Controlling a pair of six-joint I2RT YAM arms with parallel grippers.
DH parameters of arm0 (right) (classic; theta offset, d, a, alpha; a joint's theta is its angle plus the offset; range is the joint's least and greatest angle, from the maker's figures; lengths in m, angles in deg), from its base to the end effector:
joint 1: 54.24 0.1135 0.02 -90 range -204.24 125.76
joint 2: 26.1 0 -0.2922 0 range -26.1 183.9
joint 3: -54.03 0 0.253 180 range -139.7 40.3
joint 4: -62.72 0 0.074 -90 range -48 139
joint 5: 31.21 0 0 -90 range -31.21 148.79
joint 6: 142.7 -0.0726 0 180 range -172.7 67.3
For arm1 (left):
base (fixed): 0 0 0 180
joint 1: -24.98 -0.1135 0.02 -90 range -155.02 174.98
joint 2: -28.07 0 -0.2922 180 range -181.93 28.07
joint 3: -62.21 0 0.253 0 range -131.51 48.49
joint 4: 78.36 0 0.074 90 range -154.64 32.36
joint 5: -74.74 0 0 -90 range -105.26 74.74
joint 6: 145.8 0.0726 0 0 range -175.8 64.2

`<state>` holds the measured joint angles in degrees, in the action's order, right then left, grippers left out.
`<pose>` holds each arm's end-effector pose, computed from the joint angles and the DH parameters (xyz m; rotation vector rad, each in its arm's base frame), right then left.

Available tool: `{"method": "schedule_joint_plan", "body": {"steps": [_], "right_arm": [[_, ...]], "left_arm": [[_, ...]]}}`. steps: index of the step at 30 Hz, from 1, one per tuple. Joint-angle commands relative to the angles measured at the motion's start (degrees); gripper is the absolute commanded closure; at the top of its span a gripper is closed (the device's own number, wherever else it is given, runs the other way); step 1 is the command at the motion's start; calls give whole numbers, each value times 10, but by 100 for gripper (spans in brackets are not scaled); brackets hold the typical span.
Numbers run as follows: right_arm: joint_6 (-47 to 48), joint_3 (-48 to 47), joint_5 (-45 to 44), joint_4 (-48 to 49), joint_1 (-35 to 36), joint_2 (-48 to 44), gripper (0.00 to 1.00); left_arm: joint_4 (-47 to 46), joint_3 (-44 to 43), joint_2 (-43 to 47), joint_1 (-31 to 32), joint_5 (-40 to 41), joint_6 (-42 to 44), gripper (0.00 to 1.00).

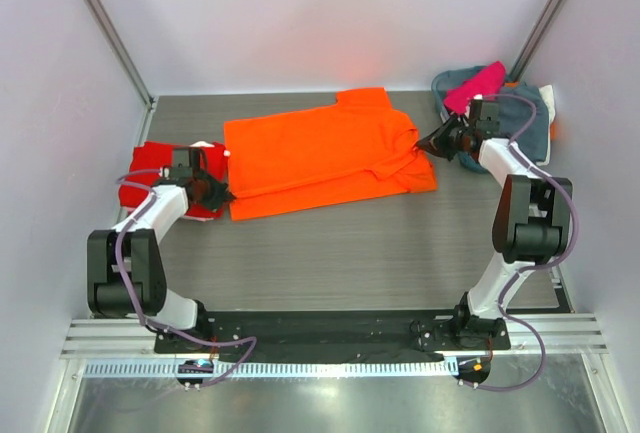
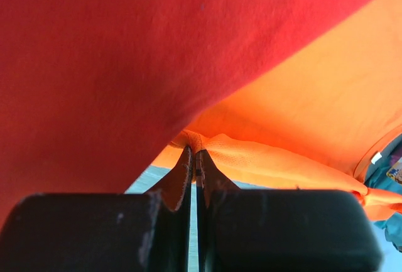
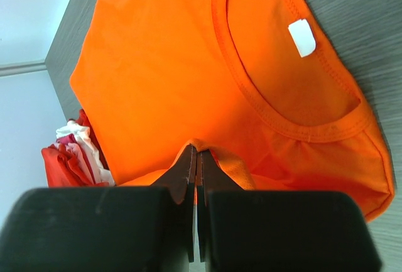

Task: Fold and stack the t-shirts
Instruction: Fold the tshirt

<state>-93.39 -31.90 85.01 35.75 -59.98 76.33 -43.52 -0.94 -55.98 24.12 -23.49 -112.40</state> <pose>0.4275 -0.0107 0.2313 0.7161 2.2716 0.8324 0.3083 -0.0058 0.1933 -1.2110 2.3304 -0.5453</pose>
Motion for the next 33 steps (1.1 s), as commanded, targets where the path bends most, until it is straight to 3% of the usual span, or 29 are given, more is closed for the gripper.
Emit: {"method": "schedule_joint_plan", "body": {"steps": [1, 26, 28, 29, 30, 32, 33], "right_arm": [[1, -37, 9, 20, 2, 11, 99], [-11, -114, 9, 16, 11, 91, 96], [-17, -124, 12, 16, 12, 102, 87], [-17, -127, 11, 17, 14, 105, 64], [-15, -129, 8, 16, 16, 102, 53], [-12, -120, -5, 17, 19, 92, 24], [-10, -116, -9, 17, 20, 84, 23]], "left_arm": [[-22, -22, -9, 1, 16, 9, 100], [-31, -79, -55, 2, 36, -20, 100], [-37, -83, -56, 2, 43, -23, 90], [-35, -87, -55, 2, 45, -22, 67], [-18, -94, -52, 2, 56, -25, 53], [4, -115, -47, 2, 60, -19, 33], [15, -115, -32, 2, 57, -12, 32]]}}
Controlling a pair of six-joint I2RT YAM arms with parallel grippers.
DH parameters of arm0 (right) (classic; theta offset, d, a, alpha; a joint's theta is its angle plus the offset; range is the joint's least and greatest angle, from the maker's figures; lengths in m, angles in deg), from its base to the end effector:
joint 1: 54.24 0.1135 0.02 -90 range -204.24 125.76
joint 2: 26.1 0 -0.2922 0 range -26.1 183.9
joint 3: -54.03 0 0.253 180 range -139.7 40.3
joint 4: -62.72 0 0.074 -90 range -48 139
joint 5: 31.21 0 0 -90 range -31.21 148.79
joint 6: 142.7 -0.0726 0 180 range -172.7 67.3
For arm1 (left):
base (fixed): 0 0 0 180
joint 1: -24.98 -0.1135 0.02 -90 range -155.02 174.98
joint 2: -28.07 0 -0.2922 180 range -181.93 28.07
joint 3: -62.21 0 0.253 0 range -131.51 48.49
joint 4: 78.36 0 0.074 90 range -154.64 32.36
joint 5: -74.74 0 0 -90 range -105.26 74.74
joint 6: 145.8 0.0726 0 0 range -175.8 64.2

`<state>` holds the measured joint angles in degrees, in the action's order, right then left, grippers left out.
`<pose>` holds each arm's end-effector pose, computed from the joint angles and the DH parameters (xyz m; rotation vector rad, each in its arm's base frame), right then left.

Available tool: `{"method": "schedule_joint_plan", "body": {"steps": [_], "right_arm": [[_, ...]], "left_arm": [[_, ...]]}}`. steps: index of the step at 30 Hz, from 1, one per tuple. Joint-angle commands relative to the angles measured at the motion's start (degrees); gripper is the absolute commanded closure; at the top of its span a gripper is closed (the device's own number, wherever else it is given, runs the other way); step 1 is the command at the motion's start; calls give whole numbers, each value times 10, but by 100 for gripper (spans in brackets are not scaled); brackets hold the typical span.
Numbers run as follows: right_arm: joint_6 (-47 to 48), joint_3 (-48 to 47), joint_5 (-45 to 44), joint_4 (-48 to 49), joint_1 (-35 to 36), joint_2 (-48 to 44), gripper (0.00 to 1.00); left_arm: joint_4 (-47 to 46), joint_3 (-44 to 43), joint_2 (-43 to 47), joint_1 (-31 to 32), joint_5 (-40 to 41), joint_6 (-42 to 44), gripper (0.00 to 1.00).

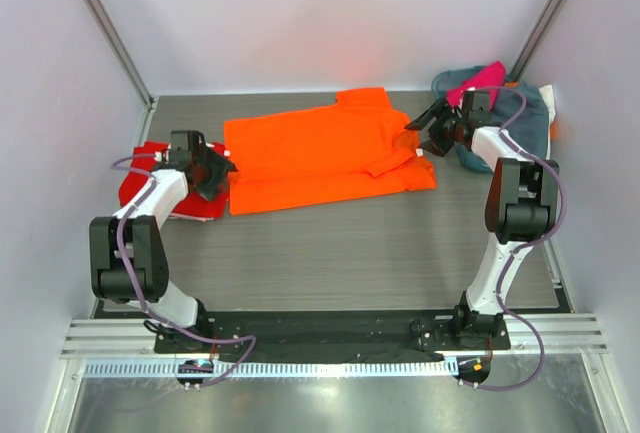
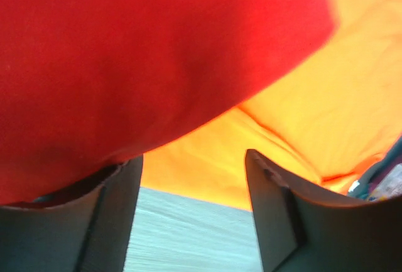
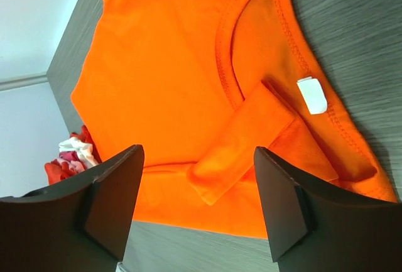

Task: Fold and stack the t-shirts
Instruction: Fold the tshirt

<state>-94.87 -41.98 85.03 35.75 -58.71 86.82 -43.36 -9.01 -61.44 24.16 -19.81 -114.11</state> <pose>0.4772 -0.0051 0.2126 0.7272 2.2851 0.8546 0.3453 -0.0008 0.2089 -1.2395 2.2537 -0.4999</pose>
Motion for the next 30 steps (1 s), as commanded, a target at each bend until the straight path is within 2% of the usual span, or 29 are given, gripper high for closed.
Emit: {"method": "schedule_joint_plan", "body": {"steps": [1, 2, 7, 9, 13, 15, 16, 19, 20, 25, 28, 30], "right_arm": [[10, -3, -13, 17, 8, -37, 23], [14, 4, -18, 18, 9, -45, 22], [24, 85, -33, 34, 14, -117, 24], [31, 146, -44, 60, 18, -160, 24], [32, 281, -77, 115, 31, -231, 24], [23, 323, -89, 160, 35, -266, 24], [17, 344, -98, 177, 37, -276, 24], [-12, 429, -95, 248, 39, -294, 24], [-18, 439, -93, 276, 40, -296, 24], [-13, 463, -102, 308, 45, -307, 24], [-13, 476, -126, 314, 45, -322, 24], [-9, 484, -138, 318, 45, -343, 24]], "left_arm": [[13, -29, 33, 1, 13, 7, 31], [14, -25, 48, 2, 10, 9, 28], [52, -7, 147, 3, -7, 8, 28], [85, -7, 175, 3, -26, -1, 29], [154, -7, 245, 25, -3, -41, 28], [199, -10, 283, 30, 33, -60, 24], [207, -9, 297, 31, 36, -61, 17], [226, -4, 346, 35, 32, -67, 14], [240, -8, 364, 35, 31, -63, 5], [319, -64, 395, 36, 68, -75, 5], [329, -80, 393, 36, 86, -58, 4], [318, -84, 388, 35, 66, -45, 3]]}}
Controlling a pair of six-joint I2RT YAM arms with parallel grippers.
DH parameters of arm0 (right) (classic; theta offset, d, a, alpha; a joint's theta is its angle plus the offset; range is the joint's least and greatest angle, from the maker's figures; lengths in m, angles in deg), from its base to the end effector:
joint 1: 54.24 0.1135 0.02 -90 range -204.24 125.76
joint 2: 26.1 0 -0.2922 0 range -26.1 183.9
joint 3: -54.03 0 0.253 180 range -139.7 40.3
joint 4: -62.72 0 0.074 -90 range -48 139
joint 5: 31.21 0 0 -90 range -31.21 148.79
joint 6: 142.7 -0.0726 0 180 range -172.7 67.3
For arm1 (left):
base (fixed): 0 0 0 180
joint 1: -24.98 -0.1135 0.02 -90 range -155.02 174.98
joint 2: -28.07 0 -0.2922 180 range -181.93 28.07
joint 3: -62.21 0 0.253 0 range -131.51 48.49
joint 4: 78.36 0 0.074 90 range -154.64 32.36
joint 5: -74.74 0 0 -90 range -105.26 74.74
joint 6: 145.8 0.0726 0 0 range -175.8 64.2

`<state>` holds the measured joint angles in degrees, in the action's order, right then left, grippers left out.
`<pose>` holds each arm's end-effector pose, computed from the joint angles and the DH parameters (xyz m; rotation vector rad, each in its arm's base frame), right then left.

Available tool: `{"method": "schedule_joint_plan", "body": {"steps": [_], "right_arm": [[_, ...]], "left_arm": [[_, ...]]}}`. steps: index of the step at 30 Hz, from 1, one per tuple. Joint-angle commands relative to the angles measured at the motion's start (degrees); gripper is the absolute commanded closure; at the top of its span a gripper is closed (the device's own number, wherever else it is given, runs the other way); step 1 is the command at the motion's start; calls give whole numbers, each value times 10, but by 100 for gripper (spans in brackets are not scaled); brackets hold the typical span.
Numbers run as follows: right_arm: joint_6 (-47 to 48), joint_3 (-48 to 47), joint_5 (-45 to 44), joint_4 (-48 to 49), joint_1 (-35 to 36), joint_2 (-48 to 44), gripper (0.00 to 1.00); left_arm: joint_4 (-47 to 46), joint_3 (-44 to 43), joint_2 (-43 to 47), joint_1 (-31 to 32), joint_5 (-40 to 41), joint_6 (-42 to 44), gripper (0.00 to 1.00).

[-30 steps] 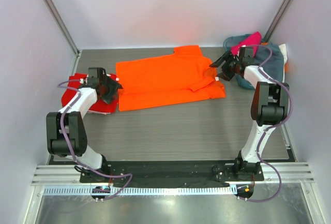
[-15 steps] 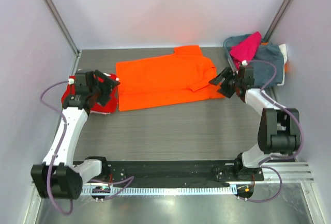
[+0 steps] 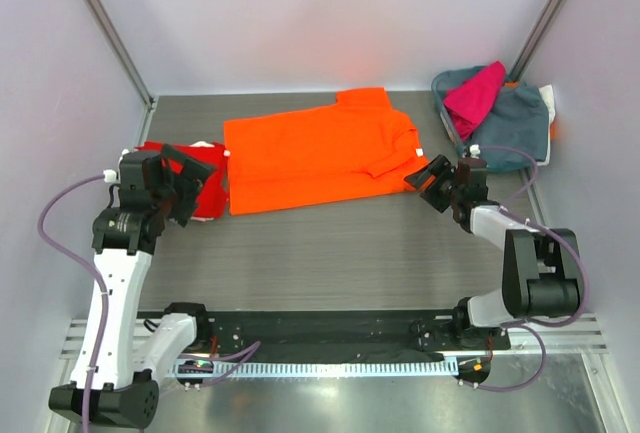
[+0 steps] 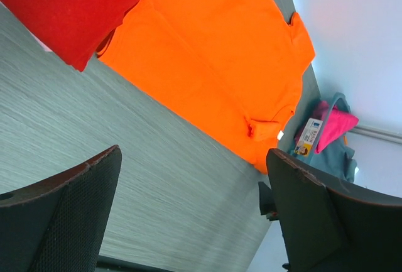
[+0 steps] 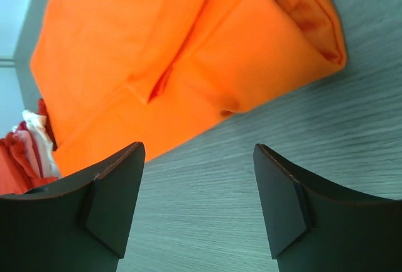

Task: Fold and stack the t-shirts
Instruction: Fold the tshirt

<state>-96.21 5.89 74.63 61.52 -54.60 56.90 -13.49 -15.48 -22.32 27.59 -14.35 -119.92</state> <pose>0.3084 0.0179 0.1742 0.6965 2.1581 0.7159 0.1746 -0.0068 0.3653 -1.1831 1.9707 -0.6072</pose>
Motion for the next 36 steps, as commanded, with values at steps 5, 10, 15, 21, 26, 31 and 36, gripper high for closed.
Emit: {"method": "schedule_joint_plan", "body": {"steps": [5, 10, 15, 21, 26, 31, 36], "right_arm": [[16, 16, -57, 45, 4, -78, 24], [17, 28, -69, 44, 4, -96, 24], [8, 36, -72, 58, 4, -107, 24], [15, 44, -83, 48, 4, -137, 24], [22, 54, -92, 44, 4, -152, 23], [23, 82, -99, 85, 4, -154, 23], [26, 104, -97, 123, 4, -160, 23]], "left_arm": [[32, -64, -9, 1, 13, 34, 0], [4, -25, 6, 1, 18, -7, 0], [-32, -6, -25, 1, -22, -47, 1], [-66, 1, -72, 0, -110, -90, 2], [16, -99, -76, 0, -54, -67, 2], [78, -135, -58, 0, -14, -30, 1], [62, -51, -25, 0, 29, 24, 0]]}}
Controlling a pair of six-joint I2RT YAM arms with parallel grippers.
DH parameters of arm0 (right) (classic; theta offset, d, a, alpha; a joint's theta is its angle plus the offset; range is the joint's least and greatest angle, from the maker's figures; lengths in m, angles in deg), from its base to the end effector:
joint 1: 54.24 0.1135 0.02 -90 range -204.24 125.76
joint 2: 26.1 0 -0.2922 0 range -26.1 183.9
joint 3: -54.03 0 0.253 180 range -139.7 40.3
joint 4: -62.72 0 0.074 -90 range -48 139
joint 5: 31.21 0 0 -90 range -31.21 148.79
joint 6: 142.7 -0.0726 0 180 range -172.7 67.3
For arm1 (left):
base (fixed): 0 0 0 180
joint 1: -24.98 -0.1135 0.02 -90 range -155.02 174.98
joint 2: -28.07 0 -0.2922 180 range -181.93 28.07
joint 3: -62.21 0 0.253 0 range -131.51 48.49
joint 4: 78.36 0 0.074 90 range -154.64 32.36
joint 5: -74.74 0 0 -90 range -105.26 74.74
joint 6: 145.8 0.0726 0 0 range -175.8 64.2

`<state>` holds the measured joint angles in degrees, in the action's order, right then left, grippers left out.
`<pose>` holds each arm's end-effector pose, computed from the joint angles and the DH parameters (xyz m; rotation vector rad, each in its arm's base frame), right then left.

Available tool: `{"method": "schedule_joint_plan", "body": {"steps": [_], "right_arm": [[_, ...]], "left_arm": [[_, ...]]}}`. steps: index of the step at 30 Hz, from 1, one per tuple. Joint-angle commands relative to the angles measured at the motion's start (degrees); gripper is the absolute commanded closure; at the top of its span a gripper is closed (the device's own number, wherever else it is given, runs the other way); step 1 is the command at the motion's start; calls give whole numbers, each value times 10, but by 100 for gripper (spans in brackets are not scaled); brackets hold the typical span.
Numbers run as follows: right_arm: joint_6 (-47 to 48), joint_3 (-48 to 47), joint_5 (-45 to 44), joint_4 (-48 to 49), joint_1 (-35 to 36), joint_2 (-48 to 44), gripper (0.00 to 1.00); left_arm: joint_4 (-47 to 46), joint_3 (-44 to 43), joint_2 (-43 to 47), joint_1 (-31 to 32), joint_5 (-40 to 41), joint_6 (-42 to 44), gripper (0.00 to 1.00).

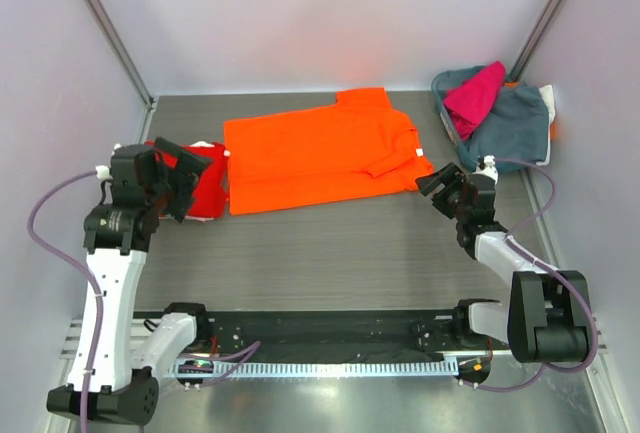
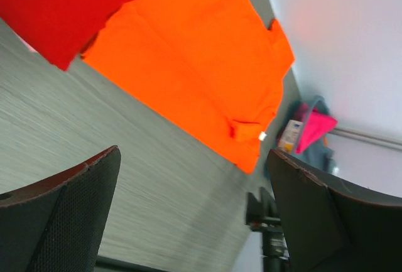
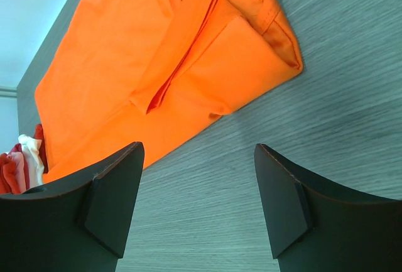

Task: Fold and stack the t-shirts
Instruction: Fold the tshirt

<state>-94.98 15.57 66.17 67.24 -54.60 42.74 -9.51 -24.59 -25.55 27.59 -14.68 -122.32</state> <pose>0.2642 0.0077 0.1944 0.6738 1.9563 0.5879 0.1774 -0.0074 0.4017 -1.2082 1.9258 -0.6524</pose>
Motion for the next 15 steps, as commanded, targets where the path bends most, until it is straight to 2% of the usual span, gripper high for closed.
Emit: {"method": "schedule_joint_plan", "body": {"steps": [1, 3, 7, 11, 15], "right_arm": [[15, 18, -12, 85, 4, -17, 23], [19, 31, -19, 103, 4, -9, 24], [7, 34, -28, 109, 4, 24, 27], [-13, 48, -48, 116, 20, 28, 31], [-26, 64, -71, 109, 20, 16, 34]], "left_arm": [[-14, 90, 13, 0, 15, 60, 0], [-46, 131, 25, 0, -43, 95, 0], [-167, 223, 31, 0, -139, 162, 1], [-256, 337, 64, 0, -121, 127, 3], [-309, 390, 110, 1, -88, 90, 6]]}}
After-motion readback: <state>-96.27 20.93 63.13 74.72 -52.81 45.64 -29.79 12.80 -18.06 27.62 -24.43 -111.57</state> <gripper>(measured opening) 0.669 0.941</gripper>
